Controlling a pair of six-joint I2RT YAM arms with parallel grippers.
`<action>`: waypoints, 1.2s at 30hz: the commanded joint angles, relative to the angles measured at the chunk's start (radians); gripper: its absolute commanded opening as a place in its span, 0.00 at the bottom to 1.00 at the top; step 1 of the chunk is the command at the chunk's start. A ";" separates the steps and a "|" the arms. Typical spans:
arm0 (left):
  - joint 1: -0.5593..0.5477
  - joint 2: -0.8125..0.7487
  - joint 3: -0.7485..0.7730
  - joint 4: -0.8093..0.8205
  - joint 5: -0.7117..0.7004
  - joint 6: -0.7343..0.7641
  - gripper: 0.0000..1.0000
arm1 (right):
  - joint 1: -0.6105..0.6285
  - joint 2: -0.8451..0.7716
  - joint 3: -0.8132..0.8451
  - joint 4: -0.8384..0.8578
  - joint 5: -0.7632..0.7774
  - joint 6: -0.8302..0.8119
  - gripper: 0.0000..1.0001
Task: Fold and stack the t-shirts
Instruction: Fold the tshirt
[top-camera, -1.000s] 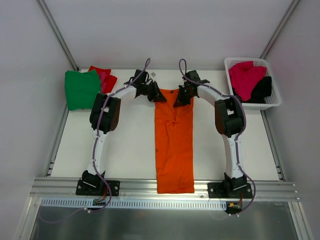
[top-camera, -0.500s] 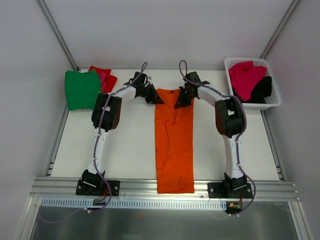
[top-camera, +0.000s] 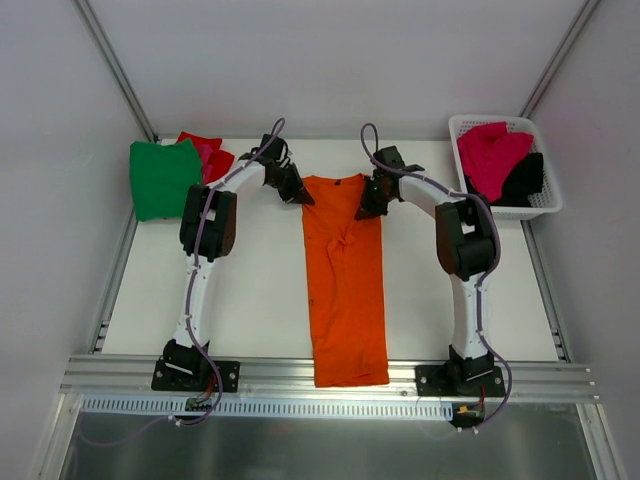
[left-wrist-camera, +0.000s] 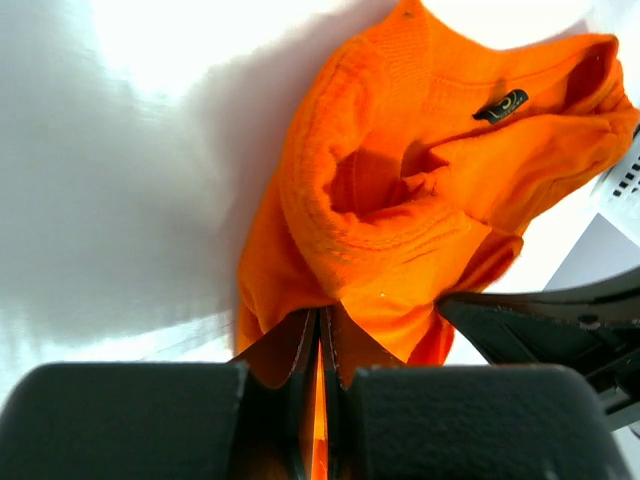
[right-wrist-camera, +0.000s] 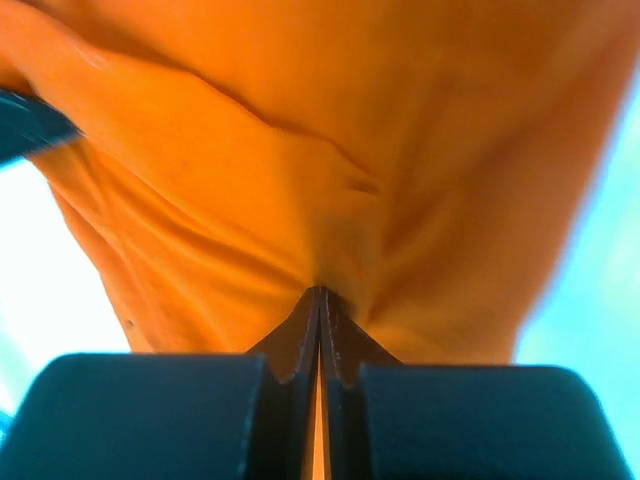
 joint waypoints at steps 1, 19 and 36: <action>0.029 0.030 0.007 -0.088 -0.109 0.051 0.00 | -0.003 -0.115 -0.050 -0.046 0.090 -0.033 0.01; 0.031 0.047 0.022 -0.090 -0.061 0.050 0.00 | 0.009 -0.425 -0.307 0.023 -0.008 -0.047 0.00; 0.032 0.035 0.006 -0.088 -0.052 0.054 0.00 | 0.063 -0.127 -0.161 0.184 -0.343 0.085 0.00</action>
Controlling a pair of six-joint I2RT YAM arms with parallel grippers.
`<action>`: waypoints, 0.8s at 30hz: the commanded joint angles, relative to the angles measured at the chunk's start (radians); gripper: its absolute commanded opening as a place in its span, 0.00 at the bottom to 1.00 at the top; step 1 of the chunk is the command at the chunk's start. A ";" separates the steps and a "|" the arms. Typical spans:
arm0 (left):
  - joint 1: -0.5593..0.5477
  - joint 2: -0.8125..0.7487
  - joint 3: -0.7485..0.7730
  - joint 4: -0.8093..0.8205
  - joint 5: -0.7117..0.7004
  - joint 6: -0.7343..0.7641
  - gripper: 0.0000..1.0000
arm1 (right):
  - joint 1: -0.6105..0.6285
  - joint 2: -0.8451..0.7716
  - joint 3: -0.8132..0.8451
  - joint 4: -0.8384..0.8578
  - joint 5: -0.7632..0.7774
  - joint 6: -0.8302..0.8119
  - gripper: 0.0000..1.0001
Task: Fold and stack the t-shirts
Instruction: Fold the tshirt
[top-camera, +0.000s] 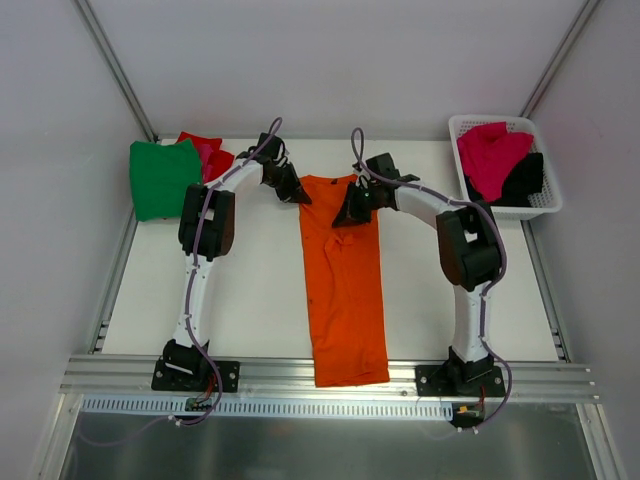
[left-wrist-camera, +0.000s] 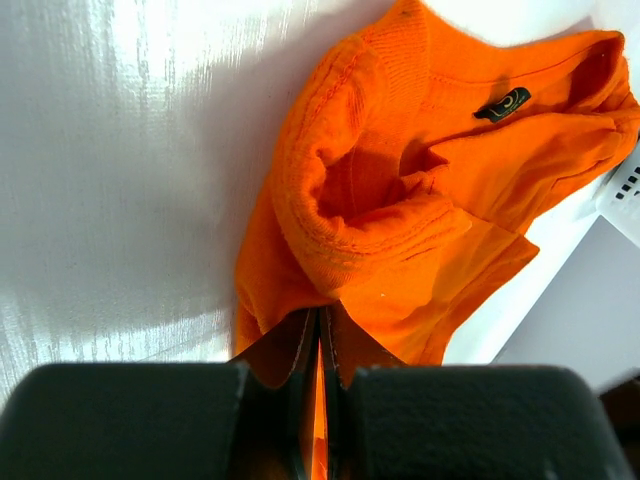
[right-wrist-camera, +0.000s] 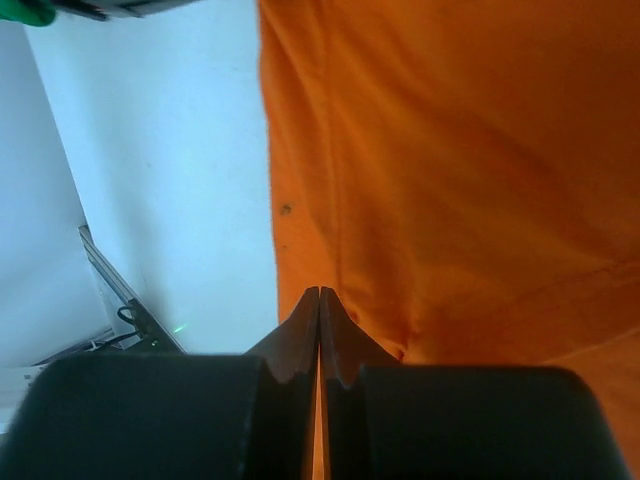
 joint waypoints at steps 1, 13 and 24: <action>0.013 0.033 -0.011 -0.060 -0.053 0.045 0.00 | -0.004 0.021 -0.011 0.028 -0.029 0.038 0.00; 0.014 0.037 -0.009 -0.058 -0.046 0.042 0.00 | 0.005 -0.086 -0.198 -0.004 0.172 0.014 0.00; 0.014 0.043 -0.012 -0.060 -0.040 0.041 0.00 | 0.025 -0.267 -0.374 -0.111 0.517 0.012 0.01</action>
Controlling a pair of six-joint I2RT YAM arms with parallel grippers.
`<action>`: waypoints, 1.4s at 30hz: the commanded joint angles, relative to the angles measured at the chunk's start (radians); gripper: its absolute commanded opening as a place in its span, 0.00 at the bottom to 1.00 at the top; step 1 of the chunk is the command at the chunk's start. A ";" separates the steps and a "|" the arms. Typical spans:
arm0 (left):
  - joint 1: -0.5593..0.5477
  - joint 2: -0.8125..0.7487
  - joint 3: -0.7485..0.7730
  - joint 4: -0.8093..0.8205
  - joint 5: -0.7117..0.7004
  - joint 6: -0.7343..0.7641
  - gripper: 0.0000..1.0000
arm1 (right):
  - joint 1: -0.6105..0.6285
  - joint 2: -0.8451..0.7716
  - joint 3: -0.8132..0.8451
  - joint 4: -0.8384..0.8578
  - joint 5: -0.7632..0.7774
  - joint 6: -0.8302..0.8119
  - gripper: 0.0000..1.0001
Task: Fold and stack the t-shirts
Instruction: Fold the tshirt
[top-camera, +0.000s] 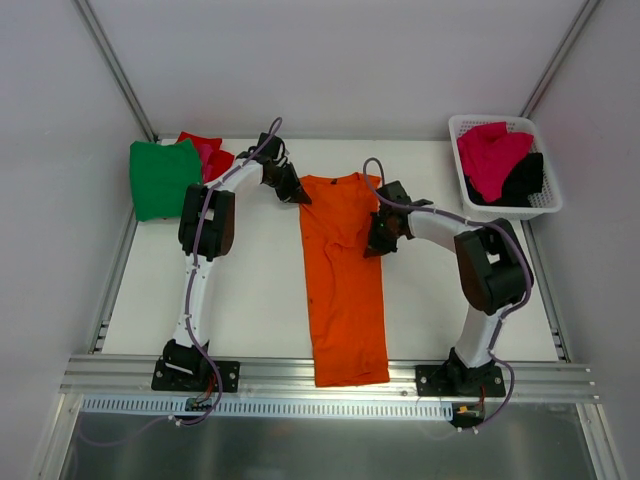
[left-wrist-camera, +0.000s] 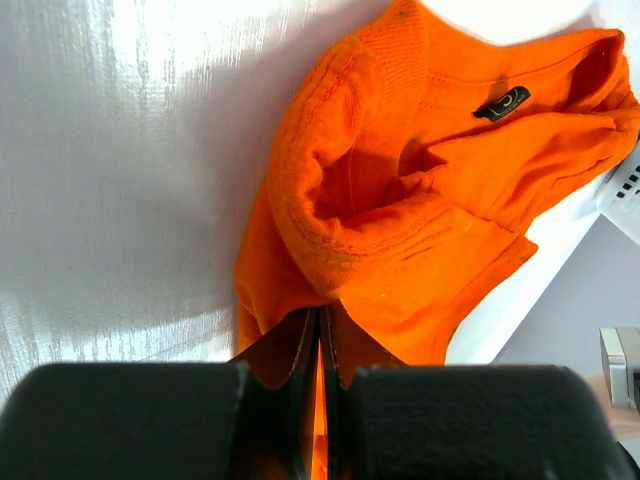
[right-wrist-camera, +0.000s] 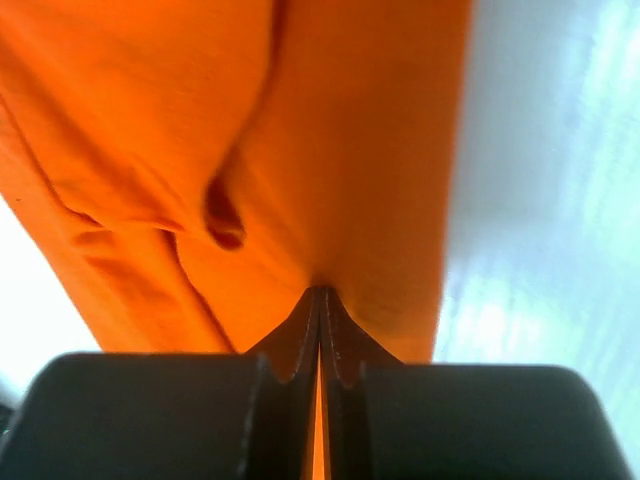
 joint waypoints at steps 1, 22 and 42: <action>0.014 0.042 -0.010 -0.060 -0.044 0.039 0.00 | 0.006 -0.071 -0.028 -0.057 0.137 -0.011 0.01; -0.207 -0.660 -0.607 0.017 -0.401 0.145 0.74 | 0.062 -0.688 -0.426 0.078 -0.014 -0.086 0.66; -1.075 -1.474 -1.504 0.069 -0.769 -0.639 0.75 | 0.138 -1.160 -0.723 -0.036 -0.030 0.139 0.80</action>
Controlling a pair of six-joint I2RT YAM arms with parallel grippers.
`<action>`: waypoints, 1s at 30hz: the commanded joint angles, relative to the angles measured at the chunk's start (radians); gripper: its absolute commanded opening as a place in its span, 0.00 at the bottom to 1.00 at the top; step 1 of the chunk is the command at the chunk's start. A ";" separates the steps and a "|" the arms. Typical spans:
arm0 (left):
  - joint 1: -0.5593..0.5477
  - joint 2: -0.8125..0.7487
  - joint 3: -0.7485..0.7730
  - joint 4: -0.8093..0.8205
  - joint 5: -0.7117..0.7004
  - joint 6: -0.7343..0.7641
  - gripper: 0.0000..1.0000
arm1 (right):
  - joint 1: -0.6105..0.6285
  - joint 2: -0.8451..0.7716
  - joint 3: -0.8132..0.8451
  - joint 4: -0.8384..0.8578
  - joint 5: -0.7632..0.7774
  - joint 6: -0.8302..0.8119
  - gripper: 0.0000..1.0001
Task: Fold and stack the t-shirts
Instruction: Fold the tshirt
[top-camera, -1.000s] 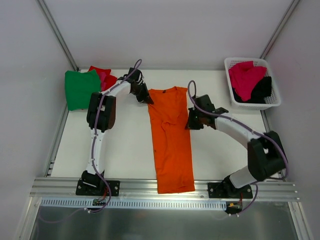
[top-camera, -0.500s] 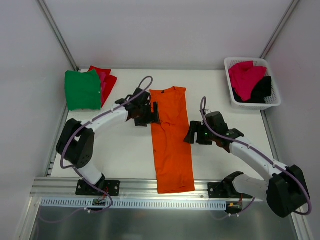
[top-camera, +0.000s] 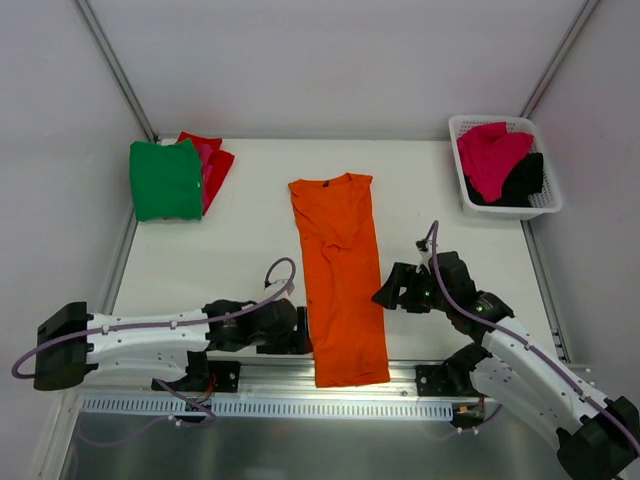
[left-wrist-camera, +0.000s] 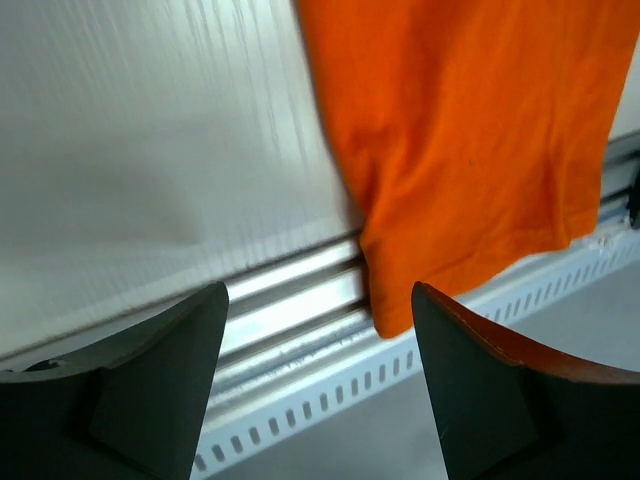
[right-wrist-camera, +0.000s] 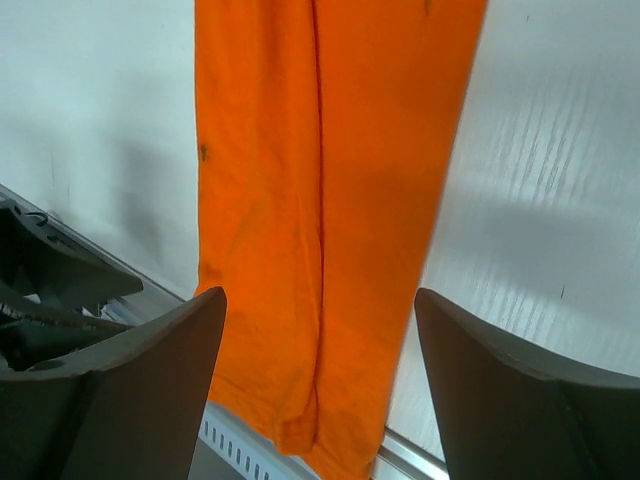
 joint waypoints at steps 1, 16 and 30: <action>-0.150 -0.044 -0.059 0.012 -0.131 -0.283 0.75 | 0.025 -0.018 -0.035 -0.030 -0.014 0.076 0.80; -0.278 -0.004 -0.418 0.731 -0.132 -0.360 0.80 | 0.115 -0.122 -0.214 -0.075 -0.083 0.249 0.75; -0.278 0.044 -0.421 0.776 -0.133 -0.375 0.78 | 0.388 -0.069 -0.124 -0.295 -0.005 0.364 0.68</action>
